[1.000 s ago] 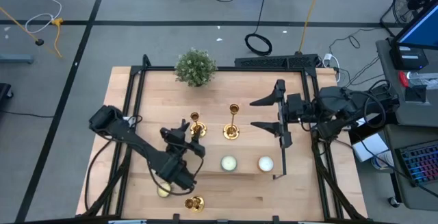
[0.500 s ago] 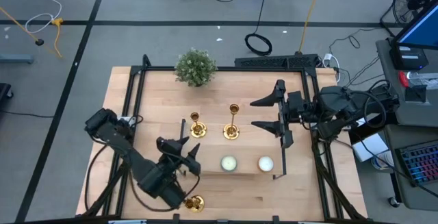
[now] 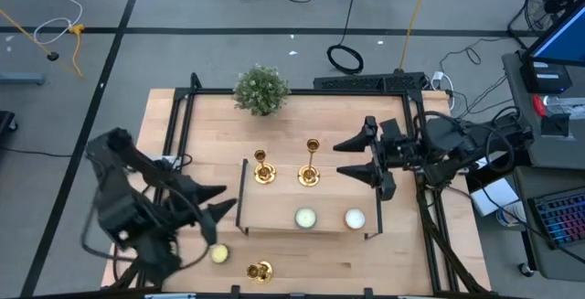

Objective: Pick & Place candle stick holders
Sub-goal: Put the red scented candle on the shelf aligned with the blue scented candle

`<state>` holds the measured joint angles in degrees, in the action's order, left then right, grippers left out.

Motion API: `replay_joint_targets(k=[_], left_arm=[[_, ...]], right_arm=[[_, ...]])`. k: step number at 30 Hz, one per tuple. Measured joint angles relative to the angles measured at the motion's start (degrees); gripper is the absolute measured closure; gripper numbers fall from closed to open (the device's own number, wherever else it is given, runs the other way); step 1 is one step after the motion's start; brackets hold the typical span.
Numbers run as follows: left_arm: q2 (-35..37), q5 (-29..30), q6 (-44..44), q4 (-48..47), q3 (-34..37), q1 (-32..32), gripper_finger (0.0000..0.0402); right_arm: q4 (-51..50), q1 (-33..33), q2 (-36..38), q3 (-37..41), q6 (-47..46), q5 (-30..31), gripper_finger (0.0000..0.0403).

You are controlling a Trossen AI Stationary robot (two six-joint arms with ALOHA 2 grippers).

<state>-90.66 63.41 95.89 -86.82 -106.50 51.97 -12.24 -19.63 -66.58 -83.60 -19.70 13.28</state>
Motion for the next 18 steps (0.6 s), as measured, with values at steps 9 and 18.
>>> replay_joint_targets(k=[9,18], left_arm=[[6.6,-7.0,-17.3,9.2,0.0,0.1,0.0165],[7.4,-12.4,-13.8,9.0,0.1,-3.1,0.0178]], right_arm=[[0.8,-0.3,0.0,12.2,-5.4,-6.1,0.0145],[0.8,-1.1,4.3,25.9,-15.9,-13.1,0.0145]])
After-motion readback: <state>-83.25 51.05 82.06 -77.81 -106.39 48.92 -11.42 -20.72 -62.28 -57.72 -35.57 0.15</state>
